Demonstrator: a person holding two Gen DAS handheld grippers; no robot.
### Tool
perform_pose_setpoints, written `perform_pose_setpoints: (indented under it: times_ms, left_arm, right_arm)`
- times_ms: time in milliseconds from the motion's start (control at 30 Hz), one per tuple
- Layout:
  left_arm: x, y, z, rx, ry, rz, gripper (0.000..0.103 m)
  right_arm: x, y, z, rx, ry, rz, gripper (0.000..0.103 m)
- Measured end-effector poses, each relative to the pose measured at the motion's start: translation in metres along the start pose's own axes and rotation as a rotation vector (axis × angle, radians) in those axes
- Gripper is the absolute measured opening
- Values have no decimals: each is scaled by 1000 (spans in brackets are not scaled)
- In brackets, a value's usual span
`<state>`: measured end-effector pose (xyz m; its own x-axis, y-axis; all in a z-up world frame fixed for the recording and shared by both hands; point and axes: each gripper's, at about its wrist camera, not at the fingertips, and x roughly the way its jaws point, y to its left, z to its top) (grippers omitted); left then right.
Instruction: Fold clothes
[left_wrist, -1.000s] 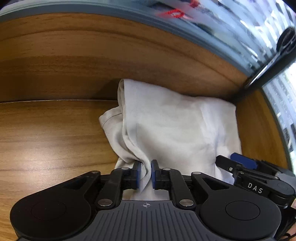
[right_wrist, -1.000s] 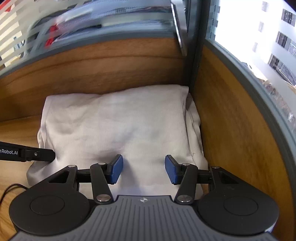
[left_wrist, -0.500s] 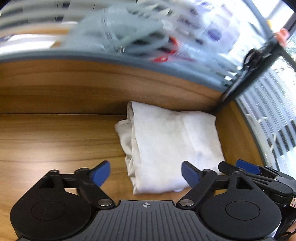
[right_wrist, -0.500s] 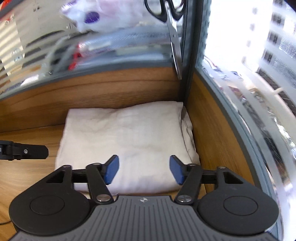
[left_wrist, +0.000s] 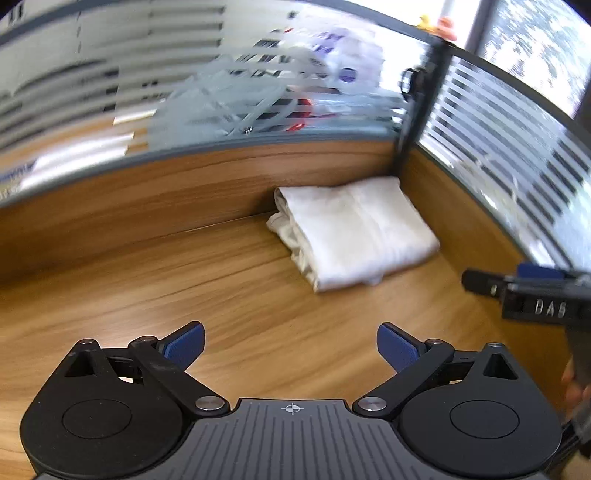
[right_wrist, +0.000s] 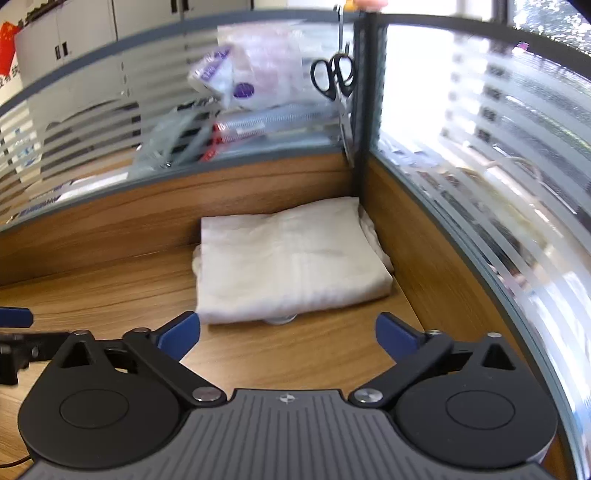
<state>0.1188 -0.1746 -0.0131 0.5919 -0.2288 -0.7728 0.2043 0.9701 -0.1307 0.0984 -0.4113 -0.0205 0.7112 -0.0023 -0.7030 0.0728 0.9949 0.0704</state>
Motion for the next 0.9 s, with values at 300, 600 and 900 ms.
perform_pose_setpoints:
  times_ms: [300, 600, 900]
  left_arm:
    - [-71, 40, -50, 75, -18, -13, 103]
    - [-111, 70, -98, 152, -15, 46, 103]
    - [-131, 78, -117, 124, -7, 16, 103]
  right_arm:
    - [-73, 55, -60, 67, -6, -83, 102]
    - [-124, 105, -113, 73, 5, -115, 103]
    - [-149, 129, -134, 81, -14, -127, 103]
